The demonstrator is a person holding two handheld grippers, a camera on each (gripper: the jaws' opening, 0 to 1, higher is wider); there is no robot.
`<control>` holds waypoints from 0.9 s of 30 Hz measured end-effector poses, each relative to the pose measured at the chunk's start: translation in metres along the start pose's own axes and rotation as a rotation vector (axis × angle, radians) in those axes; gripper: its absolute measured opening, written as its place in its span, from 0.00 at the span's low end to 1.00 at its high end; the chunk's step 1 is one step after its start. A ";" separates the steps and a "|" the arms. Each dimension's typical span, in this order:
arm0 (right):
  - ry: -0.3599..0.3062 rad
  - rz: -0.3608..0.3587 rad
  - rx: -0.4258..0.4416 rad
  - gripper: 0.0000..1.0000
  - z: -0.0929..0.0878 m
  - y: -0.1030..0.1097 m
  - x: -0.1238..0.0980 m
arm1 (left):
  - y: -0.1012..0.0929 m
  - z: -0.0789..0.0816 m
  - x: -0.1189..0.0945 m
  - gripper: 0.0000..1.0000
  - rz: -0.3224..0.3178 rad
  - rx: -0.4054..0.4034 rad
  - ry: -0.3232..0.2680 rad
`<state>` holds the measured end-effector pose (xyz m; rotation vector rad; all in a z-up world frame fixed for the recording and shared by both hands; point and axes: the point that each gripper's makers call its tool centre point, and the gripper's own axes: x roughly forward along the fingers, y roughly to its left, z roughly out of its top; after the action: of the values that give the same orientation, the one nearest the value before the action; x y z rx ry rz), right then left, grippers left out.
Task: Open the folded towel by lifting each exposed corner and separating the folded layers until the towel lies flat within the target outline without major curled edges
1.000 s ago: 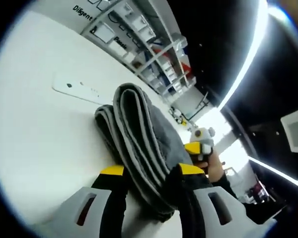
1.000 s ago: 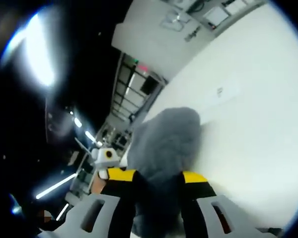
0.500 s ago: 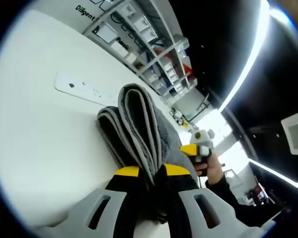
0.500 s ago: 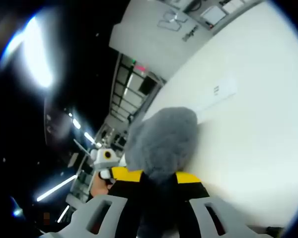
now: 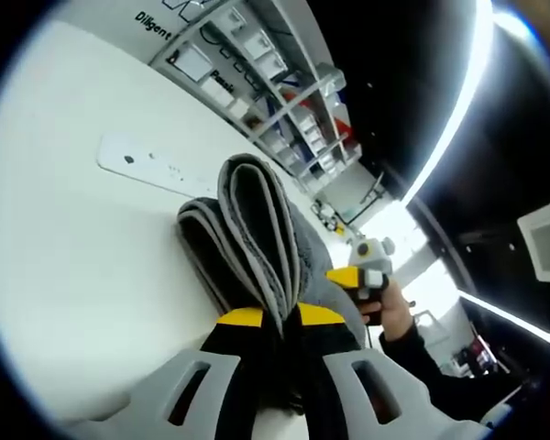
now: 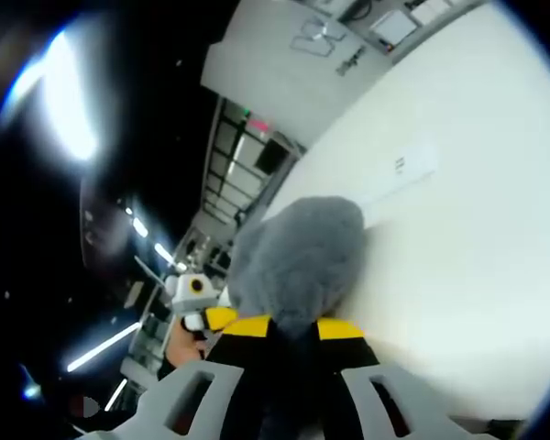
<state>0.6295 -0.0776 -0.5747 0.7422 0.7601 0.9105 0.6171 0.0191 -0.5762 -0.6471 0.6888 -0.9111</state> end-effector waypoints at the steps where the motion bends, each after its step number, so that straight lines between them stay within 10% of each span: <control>1: 0.000 0.000 -0.001 0.11 0.000 0.000 0.000 | -0.001 -0.002 0.000 0.08 0.000 -0.003 -0.001; 27: -0.020 0.019 -0.051 0.06 0.003 0.005 0.004 | 0.011 0.019 -0.004 0.06 -0.016 -0.024 -0.004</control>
<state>0.6319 -0.0724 -0.5696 0.7138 0.7108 0.9353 0.6351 0.0320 -0.5720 -0.6768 0.6924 -0.9173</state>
